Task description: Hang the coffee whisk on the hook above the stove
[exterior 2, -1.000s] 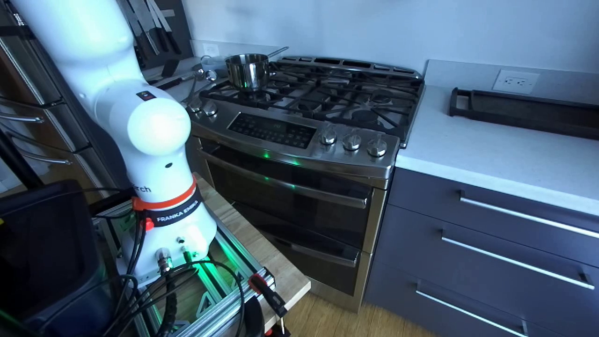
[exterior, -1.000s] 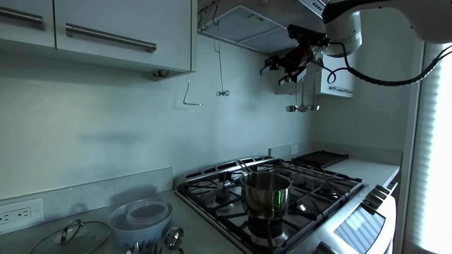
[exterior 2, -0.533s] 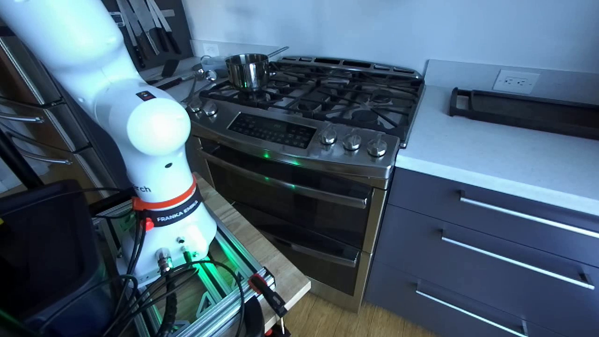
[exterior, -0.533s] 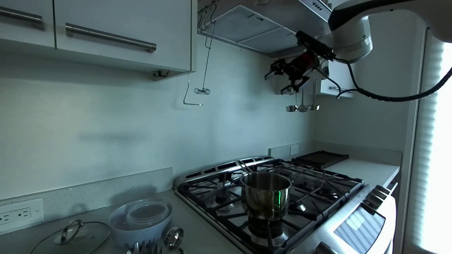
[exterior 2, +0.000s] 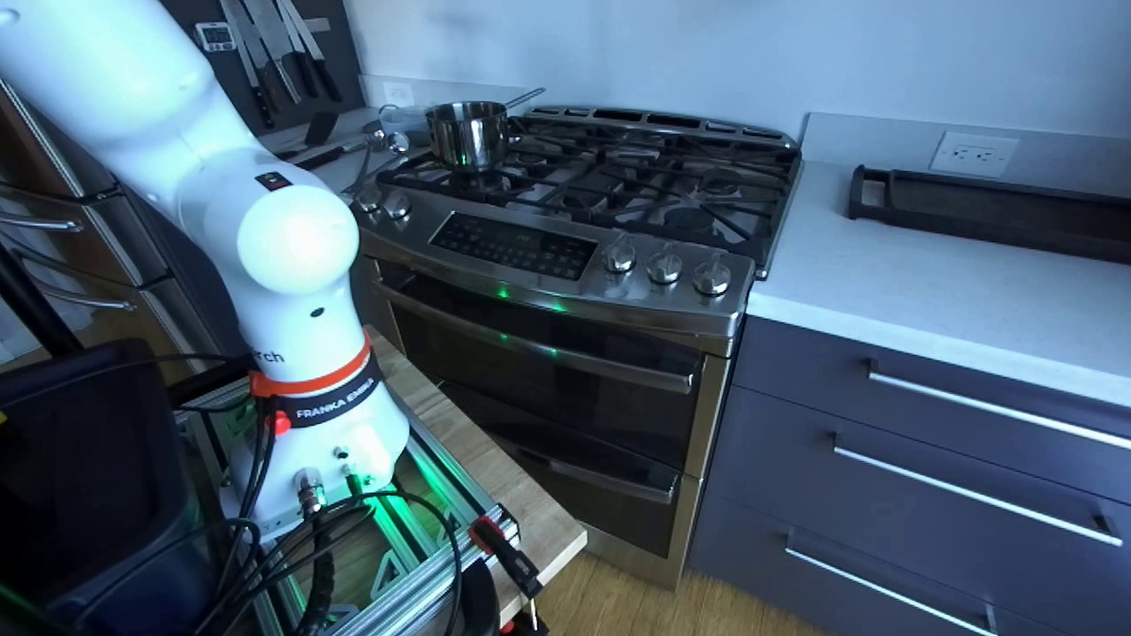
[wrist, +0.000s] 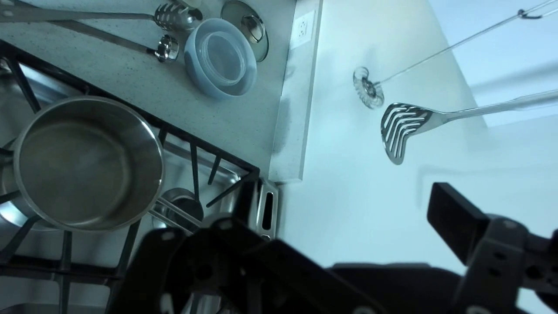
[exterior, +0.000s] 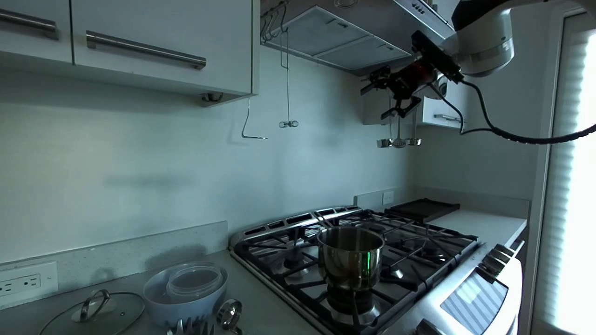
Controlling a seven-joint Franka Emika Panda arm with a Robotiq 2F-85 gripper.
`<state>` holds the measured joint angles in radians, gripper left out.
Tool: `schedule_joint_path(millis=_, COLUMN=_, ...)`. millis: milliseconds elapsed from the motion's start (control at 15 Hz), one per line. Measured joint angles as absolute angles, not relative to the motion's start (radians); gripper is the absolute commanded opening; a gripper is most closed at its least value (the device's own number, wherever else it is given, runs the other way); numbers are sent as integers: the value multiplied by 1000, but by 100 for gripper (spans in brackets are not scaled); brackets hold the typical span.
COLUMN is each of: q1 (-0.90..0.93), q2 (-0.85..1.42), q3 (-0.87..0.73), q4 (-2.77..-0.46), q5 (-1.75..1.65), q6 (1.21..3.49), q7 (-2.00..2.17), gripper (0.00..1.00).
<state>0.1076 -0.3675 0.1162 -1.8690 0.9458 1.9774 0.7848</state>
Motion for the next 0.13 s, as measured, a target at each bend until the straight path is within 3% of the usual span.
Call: schedule_joint_path(millis=133, q1=105, q2=-384, q3=115, q4=-1876, q5=946, q6=1977, q7=779, gripper=100)
